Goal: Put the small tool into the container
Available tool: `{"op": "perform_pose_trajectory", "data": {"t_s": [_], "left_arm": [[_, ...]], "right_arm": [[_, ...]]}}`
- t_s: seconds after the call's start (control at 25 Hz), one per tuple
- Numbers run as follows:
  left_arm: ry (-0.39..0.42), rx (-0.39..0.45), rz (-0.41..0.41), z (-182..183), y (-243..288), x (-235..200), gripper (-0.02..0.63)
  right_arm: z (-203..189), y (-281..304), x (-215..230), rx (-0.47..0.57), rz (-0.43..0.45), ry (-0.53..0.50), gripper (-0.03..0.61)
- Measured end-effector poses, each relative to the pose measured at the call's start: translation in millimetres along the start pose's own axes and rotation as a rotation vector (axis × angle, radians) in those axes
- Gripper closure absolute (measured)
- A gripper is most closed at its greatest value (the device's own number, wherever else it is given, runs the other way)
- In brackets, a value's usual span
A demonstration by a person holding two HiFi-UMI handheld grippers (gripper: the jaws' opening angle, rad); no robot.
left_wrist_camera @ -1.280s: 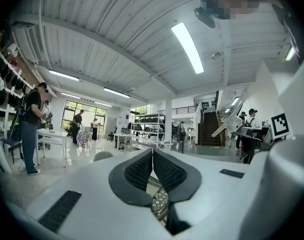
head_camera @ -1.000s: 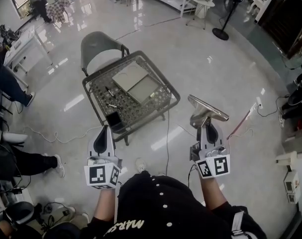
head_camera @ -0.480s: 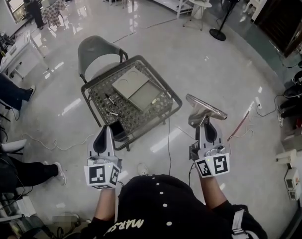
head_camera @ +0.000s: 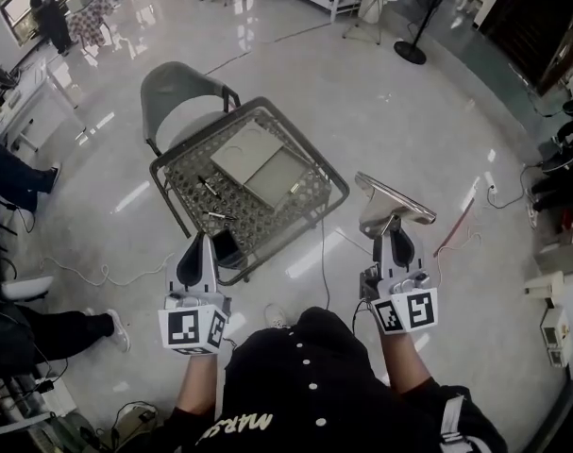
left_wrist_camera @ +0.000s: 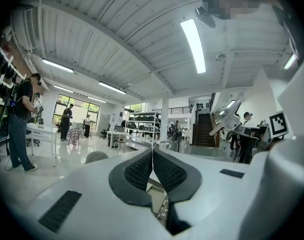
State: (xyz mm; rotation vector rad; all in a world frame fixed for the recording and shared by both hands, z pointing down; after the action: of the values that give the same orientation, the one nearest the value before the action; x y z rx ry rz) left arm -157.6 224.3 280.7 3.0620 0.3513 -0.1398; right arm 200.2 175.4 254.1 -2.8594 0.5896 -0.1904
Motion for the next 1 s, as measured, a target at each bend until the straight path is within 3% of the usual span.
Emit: {"op": "perform_pose_trajectory", "data": {"t_s": [0.44,1.0], "left_arm": [[0.000,-0.037,0.000,-5,39,-1,0.586],[0.005,-0.027,0.057,0,153,-3,0.586]], "right_arm": [[-19,36,23,-0.028,0.002,0.020,0.565],[-46,148,92,-0.020,0.060,0.047,0.565]]}}
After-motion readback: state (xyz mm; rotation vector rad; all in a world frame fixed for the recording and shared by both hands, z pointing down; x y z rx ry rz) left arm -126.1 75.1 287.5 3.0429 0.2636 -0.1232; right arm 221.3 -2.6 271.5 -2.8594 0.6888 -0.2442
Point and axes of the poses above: the fingertips, and each gripper's own axes: y forward along the fingers, x to its right, z out of its top, the point moved 9 cm from there along -y, backward along the fingers, and after that the axes turned 4 degrees about -z, right-handed, at the moved point
